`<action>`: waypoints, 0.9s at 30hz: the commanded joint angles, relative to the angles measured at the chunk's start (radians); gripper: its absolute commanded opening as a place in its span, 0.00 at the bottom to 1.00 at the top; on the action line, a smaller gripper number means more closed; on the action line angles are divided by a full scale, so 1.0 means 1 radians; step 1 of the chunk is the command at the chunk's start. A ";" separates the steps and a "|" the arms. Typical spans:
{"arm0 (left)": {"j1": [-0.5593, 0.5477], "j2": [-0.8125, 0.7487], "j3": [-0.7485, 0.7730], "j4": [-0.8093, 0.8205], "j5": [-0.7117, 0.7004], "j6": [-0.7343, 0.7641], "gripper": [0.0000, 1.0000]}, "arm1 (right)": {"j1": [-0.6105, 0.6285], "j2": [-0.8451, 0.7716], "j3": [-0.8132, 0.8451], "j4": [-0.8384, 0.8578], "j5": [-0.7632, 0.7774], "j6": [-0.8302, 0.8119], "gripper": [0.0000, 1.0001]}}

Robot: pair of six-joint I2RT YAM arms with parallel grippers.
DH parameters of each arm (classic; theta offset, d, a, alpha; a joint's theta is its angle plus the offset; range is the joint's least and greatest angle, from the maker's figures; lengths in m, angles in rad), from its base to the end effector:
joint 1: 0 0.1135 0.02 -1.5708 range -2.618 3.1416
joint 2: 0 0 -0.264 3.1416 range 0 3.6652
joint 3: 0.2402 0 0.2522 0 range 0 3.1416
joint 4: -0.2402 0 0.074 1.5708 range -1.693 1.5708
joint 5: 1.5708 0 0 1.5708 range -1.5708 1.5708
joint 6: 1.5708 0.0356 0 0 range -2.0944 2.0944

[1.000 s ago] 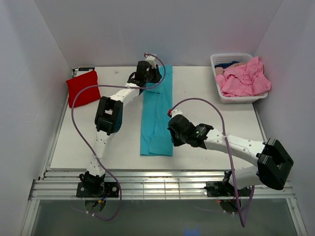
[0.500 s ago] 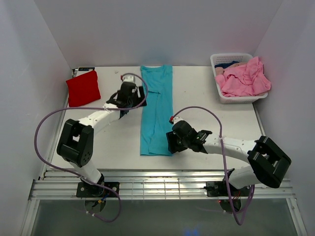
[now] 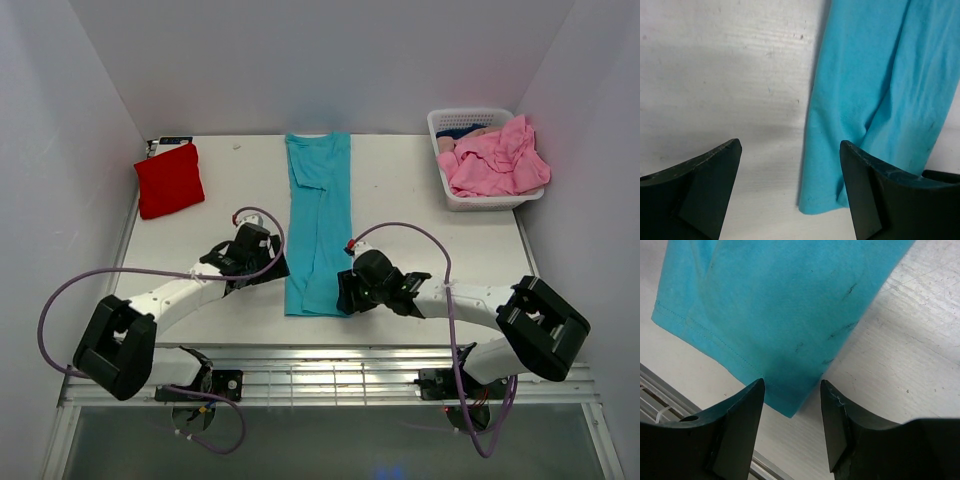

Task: Fold and stack the t-shirts
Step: Grab the bottom of the folded rectangular tshirt with both arms

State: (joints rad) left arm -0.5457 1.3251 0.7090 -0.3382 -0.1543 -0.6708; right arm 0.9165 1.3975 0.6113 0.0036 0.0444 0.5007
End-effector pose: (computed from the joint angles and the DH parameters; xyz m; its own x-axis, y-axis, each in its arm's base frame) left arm 0.2195 -0.1269 0.1879 -0.8179 -0.2220 -0.5309 -0.0913 0.9610 -0.2612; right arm 0.1642 0.2115 0.1653 -0.7478 -0.1870 -0.6371 -0.4726 0.8239 0.3129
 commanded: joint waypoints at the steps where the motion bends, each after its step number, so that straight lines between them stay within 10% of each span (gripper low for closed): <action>1: -0.008 -0.090 -0.072 0.002 0.093 -0.090 0.90 | -0.004 -0.009 -0.016 0.055 0.000 0.025 0.55; 27: -0.017 -0.248 -0.465 0.286 0.397 -0.247 0.80 | -0.005 0.026 -0.047 0.096 0.000 0.056 0.51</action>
State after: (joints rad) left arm -0.5571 1.0580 0.2806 0.0128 0.2325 -0.9180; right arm 0.9154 1.4006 0.5728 0.0574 0.0669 0.5438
